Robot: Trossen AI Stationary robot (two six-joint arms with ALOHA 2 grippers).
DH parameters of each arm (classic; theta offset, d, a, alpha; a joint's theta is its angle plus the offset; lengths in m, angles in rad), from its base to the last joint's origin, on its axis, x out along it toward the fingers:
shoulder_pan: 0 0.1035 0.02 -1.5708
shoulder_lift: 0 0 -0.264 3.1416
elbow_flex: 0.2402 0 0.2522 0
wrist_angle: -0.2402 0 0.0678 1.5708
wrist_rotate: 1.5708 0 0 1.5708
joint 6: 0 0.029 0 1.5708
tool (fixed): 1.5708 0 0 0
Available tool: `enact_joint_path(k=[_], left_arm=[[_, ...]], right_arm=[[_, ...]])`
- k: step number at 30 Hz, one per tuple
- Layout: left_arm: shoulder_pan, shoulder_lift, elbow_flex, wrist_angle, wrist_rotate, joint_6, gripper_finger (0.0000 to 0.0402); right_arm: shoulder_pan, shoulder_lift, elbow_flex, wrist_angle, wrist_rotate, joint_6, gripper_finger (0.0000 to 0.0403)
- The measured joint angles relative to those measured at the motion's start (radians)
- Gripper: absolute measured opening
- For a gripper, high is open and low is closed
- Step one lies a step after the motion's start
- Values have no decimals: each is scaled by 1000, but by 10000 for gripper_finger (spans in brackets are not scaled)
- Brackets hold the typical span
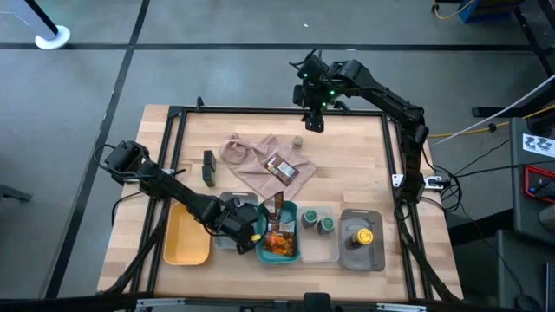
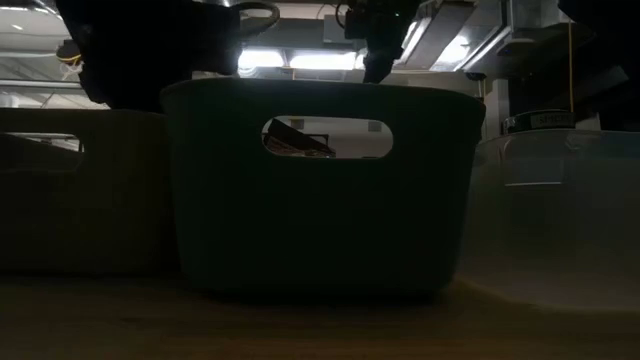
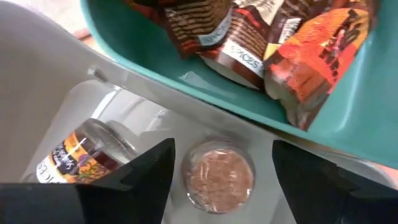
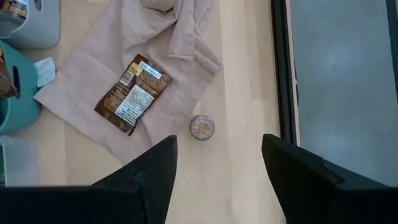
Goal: Sort spices by type
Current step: Put the brown seasoning bottle into the gray bin
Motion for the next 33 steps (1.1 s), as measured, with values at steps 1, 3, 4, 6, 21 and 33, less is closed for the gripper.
enact_joint_path(k=[1, 3, 4, 6, 21, 33], left_arm=[[0, 0, 3, -1, 1, -1, 254], [0, -1, 15, 1, 3, 0, 255], [0, -3, 21, 3, 4, 4, 254], [0, -16, 30, -2, 7, 17, 251], [-16, -170, 40, -10, 9, 59, 247], [4, -301, 38, -226, -149, 136, 246]], right_arm=[[0, 0, -3, 2, -5, -5, 234], [-1, 0, -29, 17, -17, -26, 234], [-6, 0, -45, 17, -29, -38, 234], [-21, 2, -83, 23, -68, -58, 234], [-104, 2, -446, 400, -68, -21, 234], [-63, 1, -659, 566, -84, 59, 234]])
